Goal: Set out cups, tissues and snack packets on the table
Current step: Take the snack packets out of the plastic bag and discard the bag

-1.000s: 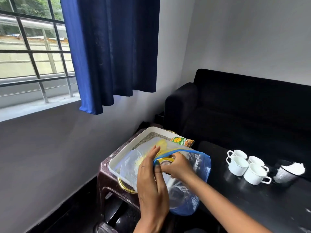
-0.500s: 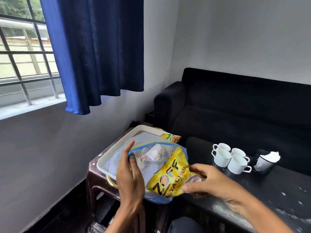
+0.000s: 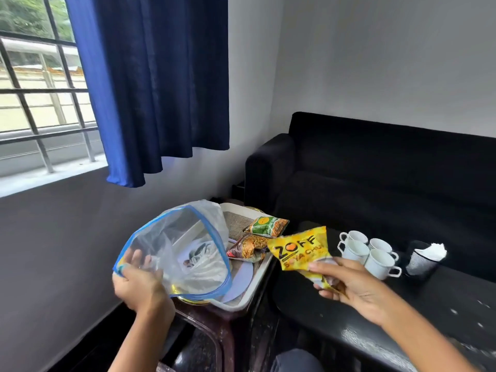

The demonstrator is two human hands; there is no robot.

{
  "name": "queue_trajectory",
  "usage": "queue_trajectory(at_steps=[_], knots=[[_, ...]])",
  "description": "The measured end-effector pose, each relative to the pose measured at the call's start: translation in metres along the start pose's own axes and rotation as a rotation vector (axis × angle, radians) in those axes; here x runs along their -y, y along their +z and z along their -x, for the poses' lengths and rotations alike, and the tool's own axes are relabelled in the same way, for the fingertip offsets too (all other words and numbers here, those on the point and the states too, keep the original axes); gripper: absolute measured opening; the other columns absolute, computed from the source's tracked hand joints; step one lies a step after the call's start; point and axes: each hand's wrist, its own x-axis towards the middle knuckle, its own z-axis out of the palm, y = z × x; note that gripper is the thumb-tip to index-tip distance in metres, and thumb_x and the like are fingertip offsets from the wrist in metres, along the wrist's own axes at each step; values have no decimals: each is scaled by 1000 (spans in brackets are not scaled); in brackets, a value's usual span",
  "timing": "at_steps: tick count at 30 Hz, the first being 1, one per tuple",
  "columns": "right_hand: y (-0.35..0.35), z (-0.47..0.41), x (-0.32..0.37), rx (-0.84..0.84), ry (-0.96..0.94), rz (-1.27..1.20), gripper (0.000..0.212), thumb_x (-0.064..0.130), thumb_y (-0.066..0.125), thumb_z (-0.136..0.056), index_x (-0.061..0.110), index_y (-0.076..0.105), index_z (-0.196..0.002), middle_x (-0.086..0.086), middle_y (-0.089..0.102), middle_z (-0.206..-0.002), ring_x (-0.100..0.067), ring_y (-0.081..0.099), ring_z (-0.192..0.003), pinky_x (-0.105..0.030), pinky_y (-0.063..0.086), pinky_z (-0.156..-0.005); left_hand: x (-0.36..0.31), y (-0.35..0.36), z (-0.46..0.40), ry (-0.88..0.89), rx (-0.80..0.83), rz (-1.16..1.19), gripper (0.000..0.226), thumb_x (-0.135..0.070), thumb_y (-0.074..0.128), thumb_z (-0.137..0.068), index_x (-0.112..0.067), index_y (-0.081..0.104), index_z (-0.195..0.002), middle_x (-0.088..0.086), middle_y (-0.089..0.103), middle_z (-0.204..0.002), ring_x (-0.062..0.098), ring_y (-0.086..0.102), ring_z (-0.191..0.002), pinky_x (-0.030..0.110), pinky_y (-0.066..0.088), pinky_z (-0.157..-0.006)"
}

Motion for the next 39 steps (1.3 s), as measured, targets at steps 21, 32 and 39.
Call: queue_trajectory(at_steps=[21,32,39], knots=[[133,-108,-42,-46,-148,1011,44,64,48,-83,27,57,-106,-2,55,-117,-22,37,-122,-45,26,-99,-8,4,-16,-103,-54,93,26,-15,25,-99,-19,50,-106,12,61,-127,23,62,-91,33,48,-79],[115,-102,-39,-197,-319,1033,56,64,28,-91,34,33,-138,3,33,-144,-22,23,-133,-47,19,-105,1,8,2,30,83,47,35,-22,22,-103,-15,52,-121,12,62,-124,23,64,-100,38,47,-90],[127,-54,21,137,-409,164,44,49,39,-93,26,46,-129,11,52,-127,-1,50,-114,-11,40,-78,10,11,24,227,255,-47,28,-23,26,-104,-19,52,-113,6,61,-126,22,61,-115,35,47,-93]])
